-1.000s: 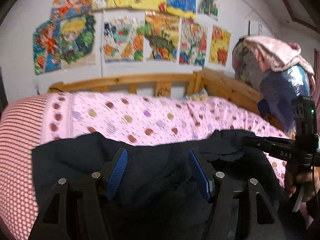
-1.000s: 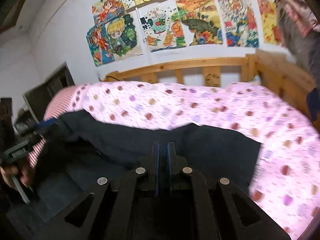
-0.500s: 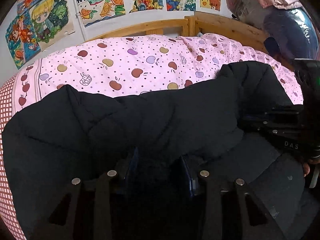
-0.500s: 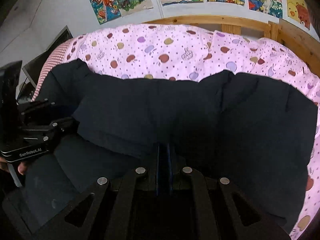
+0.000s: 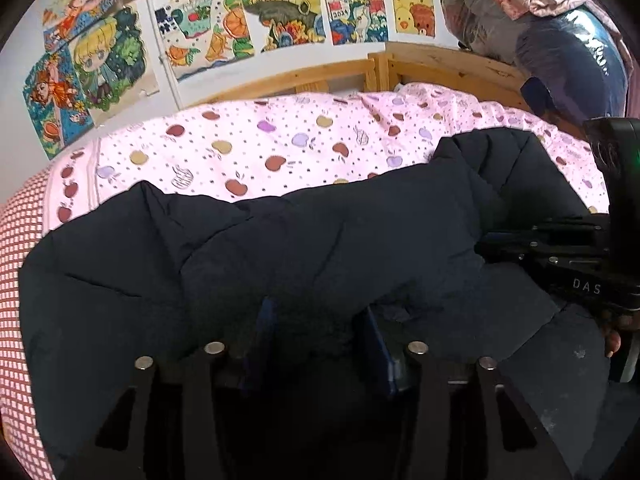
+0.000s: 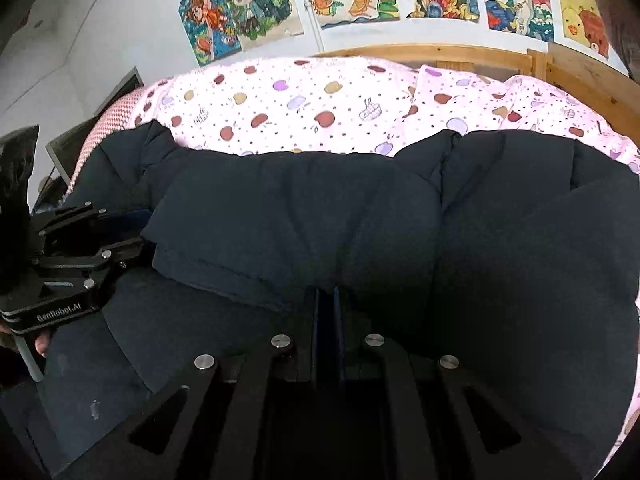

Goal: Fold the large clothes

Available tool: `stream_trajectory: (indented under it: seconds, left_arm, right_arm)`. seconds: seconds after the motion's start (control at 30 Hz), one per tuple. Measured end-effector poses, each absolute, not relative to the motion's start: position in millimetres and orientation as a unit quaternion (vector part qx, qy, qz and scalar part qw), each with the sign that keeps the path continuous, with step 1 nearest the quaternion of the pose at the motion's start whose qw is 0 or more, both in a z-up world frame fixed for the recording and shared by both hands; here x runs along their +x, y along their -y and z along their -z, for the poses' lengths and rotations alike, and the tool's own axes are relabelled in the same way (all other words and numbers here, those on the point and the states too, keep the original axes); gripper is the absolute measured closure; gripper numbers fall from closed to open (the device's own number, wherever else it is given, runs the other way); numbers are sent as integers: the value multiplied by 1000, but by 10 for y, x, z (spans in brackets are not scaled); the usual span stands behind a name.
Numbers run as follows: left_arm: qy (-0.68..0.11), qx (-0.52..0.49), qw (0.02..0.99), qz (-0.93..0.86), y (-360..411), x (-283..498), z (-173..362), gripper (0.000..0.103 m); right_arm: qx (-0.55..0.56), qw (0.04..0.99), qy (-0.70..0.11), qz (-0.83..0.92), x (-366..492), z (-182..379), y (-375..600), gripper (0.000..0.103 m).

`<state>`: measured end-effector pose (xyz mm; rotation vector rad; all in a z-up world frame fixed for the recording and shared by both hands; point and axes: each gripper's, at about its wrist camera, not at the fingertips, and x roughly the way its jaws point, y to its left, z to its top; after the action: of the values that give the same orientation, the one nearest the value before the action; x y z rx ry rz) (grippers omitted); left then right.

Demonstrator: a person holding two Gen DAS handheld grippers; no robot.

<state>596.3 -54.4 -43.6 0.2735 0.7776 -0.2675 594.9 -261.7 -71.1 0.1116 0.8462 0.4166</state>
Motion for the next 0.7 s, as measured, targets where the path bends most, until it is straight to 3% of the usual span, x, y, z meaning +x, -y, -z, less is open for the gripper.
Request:
stream_trajectory:
  seconds: [0.13,0.23,0.4,0.57,0.7]
  left_arm:
    - [-364,102,918,122,470,5860,286,30]
    - [-352,77,926,109,400,5774,157,25]
    - [-345,42,933,91,306,5594,-56,17]
    - [-329,42,940,77,321,5379,-271,2]
    - [-311,54,946,78,386,5187,-456,0]
  right_arm:
    - [70,893,-403,-190,5900,623,2690,95]
    - [69,896,-402,-175,5816,538,2721,90]
    - [49,909,-384,-158,5562,331,2762,46]
    - [47,920,-358,-155,5345,-13,2849,41]
    - [44,928,-338,-151,5190,-262,2902,34]
